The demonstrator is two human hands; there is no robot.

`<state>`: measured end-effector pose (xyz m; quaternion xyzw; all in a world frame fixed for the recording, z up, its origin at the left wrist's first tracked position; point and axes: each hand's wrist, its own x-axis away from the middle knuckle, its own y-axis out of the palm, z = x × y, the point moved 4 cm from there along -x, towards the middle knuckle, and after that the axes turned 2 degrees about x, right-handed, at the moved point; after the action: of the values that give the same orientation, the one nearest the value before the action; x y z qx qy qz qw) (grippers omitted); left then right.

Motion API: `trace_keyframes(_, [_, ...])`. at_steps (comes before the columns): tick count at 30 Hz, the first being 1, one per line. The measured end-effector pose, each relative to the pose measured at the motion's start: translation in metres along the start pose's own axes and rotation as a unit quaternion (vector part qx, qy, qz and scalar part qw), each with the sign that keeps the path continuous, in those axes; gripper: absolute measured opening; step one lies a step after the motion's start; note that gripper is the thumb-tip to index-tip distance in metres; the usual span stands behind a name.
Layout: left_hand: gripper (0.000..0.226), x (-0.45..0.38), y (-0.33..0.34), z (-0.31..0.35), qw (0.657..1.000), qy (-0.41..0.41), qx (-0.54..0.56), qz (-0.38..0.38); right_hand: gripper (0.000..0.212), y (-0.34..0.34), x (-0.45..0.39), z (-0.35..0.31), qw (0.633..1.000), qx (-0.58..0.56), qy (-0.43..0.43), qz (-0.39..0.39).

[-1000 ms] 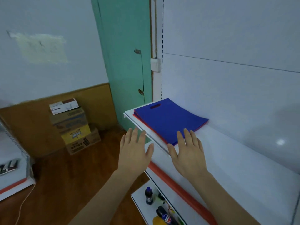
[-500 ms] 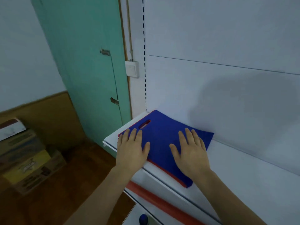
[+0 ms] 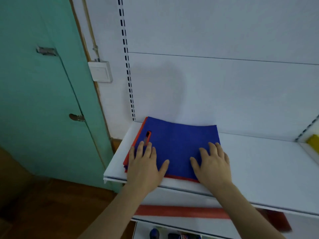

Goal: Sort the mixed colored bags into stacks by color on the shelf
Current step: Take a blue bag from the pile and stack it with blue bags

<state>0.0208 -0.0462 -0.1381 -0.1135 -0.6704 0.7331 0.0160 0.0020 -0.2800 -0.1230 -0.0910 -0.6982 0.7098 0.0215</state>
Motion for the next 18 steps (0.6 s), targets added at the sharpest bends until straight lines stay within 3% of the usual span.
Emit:
trace_keyframes(8, [0.065,0.002,-0.001,0.020,0.998,0.051,0.024,-0.018,0.073,-0.003,0.003,0.030,0.986,-0.073,0.147,-0.010])
trace_keyframes(12, [0.054,0.001,-0.002,0.028,0.994,0.084,0.071,0.008,0.059,-0.004,0.004,0.038,0.968,-0.180,0.169,0.045])
trace_keyframes(18, [0.107,0.004,-0.004,0.002,0.997,-0.076,0.017,-0.028,0.025,-0.001,0.006,0.051,0.962,-0.197,0.164,0.093])
